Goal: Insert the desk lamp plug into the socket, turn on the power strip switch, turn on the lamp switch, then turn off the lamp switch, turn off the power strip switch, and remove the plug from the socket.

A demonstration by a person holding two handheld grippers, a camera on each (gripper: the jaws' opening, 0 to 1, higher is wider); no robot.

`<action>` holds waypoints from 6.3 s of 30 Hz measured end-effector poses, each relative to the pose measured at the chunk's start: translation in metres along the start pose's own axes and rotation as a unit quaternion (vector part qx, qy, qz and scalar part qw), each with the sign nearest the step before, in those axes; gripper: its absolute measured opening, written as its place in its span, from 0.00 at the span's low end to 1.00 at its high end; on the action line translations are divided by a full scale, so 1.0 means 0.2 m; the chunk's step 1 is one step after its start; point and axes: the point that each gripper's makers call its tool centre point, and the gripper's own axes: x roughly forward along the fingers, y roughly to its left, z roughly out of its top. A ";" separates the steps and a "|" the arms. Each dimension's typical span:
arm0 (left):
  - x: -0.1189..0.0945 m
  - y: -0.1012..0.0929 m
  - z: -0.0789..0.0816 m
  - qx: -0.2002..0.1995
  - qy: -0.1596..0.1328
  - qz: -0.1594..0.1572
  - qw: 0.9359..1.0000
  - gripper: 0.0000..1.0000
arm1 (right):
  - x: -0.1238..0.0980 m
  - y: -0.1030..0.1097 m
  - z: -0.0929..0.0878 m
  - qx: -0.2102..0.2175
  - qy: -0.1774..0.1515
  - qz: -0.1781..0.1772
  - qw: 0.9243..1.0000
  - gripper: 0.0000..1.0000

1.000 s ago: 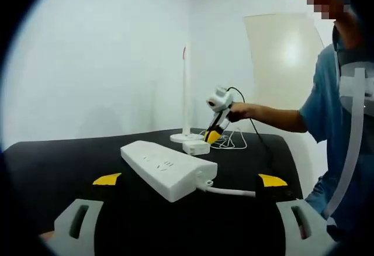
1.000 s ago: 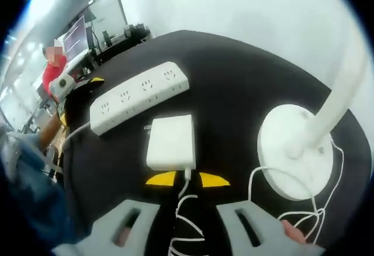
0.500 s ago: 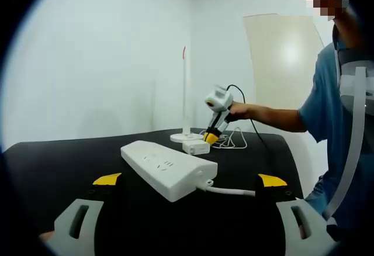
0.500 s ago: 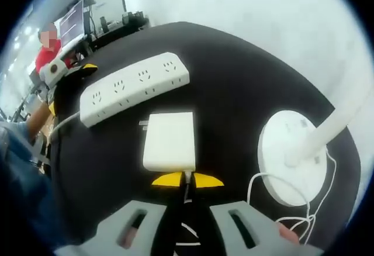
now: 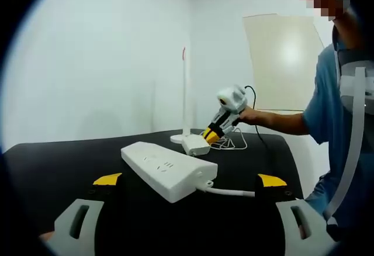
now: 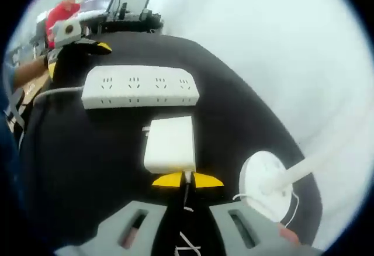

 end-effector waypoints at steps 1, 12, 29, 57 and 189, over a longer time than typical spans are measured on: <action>0.00 0.00 0.00 0.000 0.001 0.001 1.000 0.88 | 0.00 0.00 0.01 -0.014 -0.002 -0.009 1.000 0.07; -0.01 0.02 -0.01 0.000 0.004 0.006 1.000 0.87 | -0.03 0.00 0.06 -0.103 -0.015 -0.079 0.991 0.06; -0.01 0.02 -0.02 -0.003 0.012 0.010 1.000 0.86 | -0.11 -0.04 0.16 -0.236 -0.039 -0.185 0.953 0.06; 0.00 0.03 -0.03 -0.001 0.019 0.011 1.000 0.85 | -0.07 0.05 0.19 -0.313 -0.061 -0.214 0.923 0.07; 0.00 0.04 0.01 0.003 -0.011 0.014 1.000 0.84 | -0.06 0.17 0.44 -0.148 -0.099 -0.244 0.953 0.06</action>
